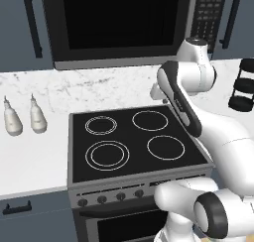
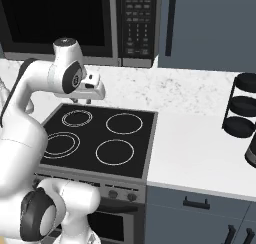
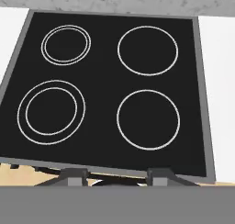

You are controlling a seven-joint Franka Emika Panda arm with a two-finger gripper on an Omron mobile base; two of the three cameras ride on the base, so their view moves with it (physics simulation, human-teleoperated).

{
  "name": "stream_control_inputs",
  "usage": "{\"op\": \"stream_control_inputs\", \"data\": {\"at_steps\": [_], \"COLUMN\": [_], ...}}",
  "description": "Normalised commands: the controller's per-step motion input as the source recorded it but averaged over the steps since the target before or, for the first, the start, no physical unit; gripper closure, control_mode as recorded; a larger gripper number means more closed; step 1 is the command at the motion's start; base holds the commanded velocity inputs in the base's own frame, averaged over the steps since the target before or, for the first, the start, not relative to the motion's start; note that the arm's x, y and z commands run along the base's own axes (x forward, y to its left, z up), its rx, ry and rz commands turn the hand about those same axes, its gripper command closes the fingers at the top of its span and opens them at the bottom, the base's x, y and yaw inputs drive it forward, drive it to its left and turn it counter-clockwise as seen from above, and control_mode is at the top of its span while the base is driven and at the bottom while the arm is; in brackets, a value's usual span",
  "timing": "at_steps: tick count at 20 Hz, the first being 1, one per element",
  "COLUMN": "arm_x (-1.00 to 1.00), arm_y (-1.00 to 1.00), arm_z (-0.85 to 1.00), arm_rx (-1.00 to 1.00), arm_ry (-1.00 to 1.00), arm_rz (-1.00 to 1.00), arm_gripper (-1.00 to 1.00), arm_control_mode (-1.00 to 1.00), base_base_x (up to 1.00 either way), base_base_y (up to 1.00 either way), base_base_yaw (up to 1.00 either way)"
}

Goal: Navigate to the toaster oven.

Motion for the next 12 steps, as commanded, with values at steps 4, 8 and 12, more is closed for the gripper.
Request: {"op": "stream_control_inputs", "data": {"at_steps": [4,8,12], "arm_x": [-0.85,-1.00,-0.76], "arm_y": [0.00,0.00,0.00], "arm_z": [0.00,-0.03,-0.17], "arm_rx": [-0.01,-0.03,0.00], "arm_ry": [-0.12,-0.02,-0.04], "arm_rz": [0.00,-0.03,-0.10], "arm_gripper": [-1.00,-1.00,-1.00], "arm_control_mode": [-1.00,-1.00,-1.00], "base_base_x": [0.00,0.00,0.00], "base_base_y": [0.00,0.00,0.00], "base_base_yaw": [0.00,0.00,0.00]}}
